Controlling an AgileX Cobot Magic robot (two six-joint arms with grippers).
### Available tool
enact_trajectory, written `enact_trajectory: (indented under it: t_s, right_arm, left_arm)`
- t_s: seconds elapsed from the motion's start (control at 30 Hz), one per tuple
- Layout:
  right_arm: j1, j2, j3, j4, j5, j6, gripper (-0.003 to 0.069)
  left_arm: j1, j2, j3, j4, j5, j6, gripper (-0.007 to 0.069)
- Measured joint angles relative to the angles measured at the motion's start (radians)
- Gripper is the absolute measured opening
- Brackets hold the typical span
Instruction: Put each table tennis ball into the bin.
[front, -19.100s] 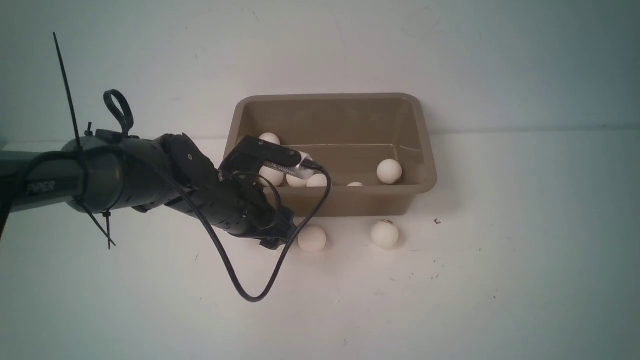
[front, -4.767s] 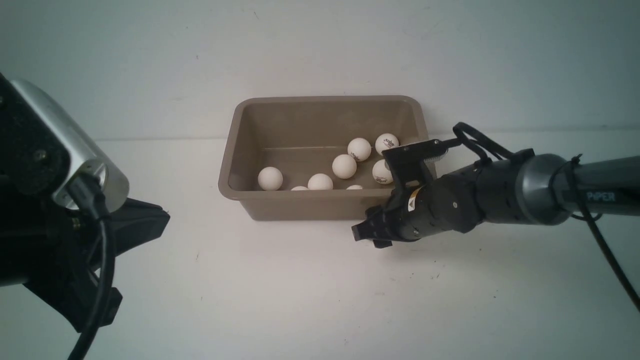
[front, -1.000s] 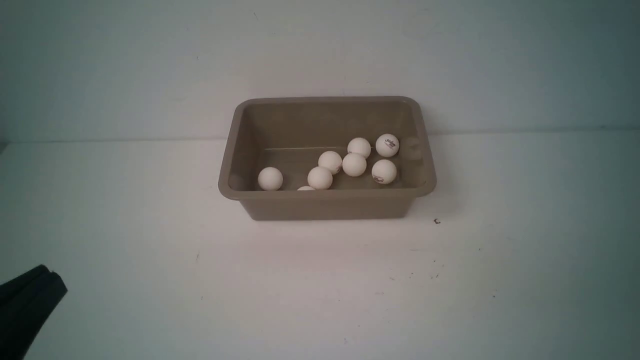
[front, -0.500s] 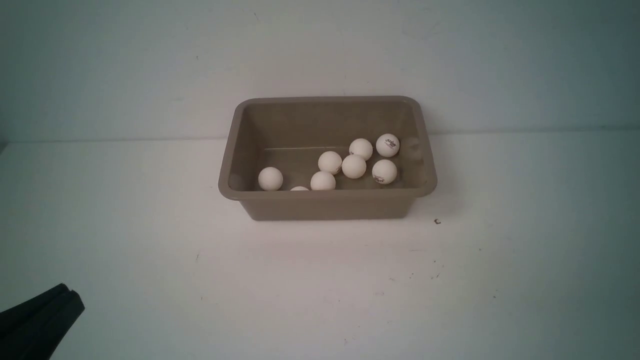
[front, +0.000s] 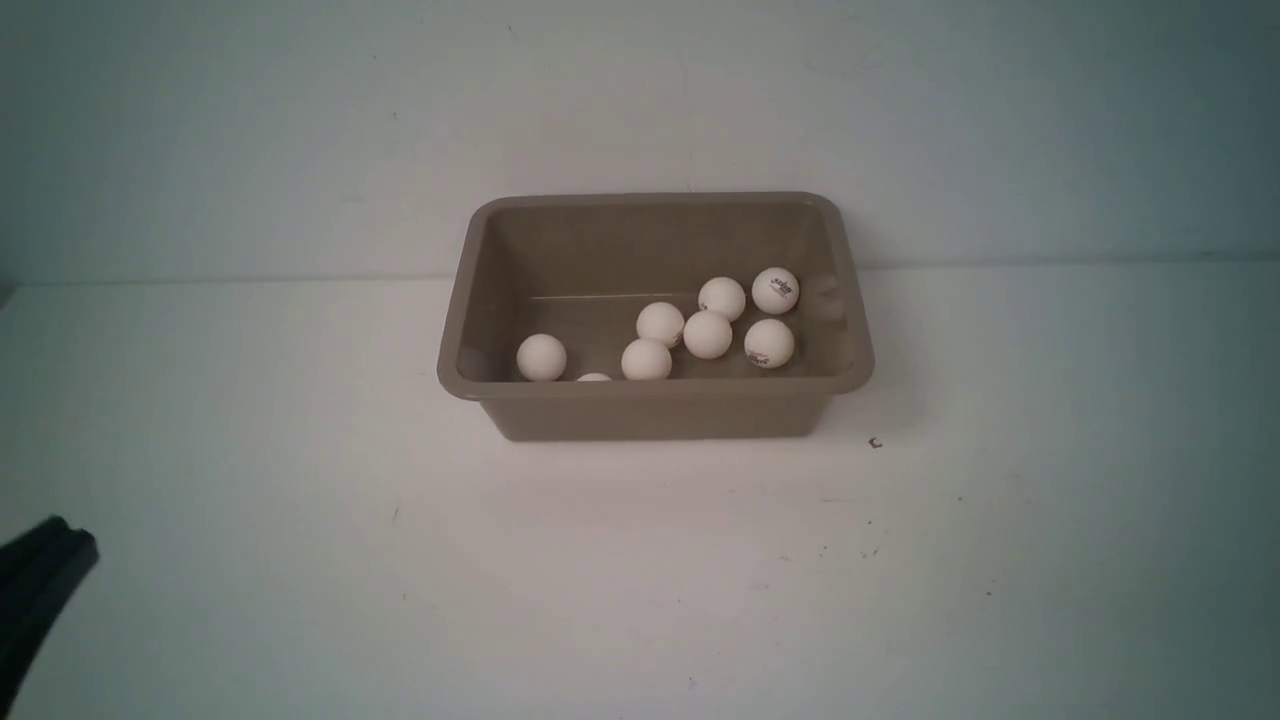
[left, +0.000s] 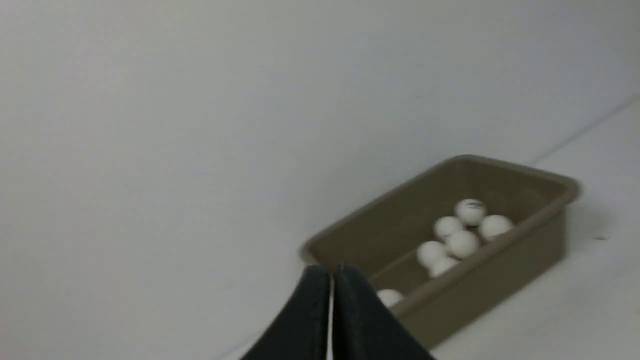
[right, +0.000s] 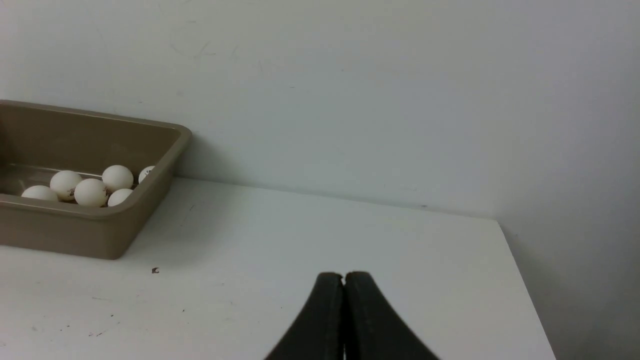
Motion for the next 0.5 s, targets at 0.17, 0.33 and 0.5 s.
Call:
enact_trajectory:
  t_s: [0.17, 0.33, 0.5]
  right_arm:
    - [0.000, 0.000, 0.000, 0.000, 0.000, 0.000, -0.0011]
    - [0.000, 0.000, 0.000, 0.000, 0.000, 0.000, -0.0010]
    - [0.000, 0.000, 0.000, 0.000, 0.000, 0.000, -0.0010]
  left_arm:
    - [0.180, 0.000, 0.121, -0.154, -0.270, -0.055, -0.0004]
    - [0.331, 0.000, 0.197, -0.392, -0.367, -0.038, -0.0004]
    - [0.342, 0.000, 0.258, -0.449, -0.374, 0.054, -0.0004]
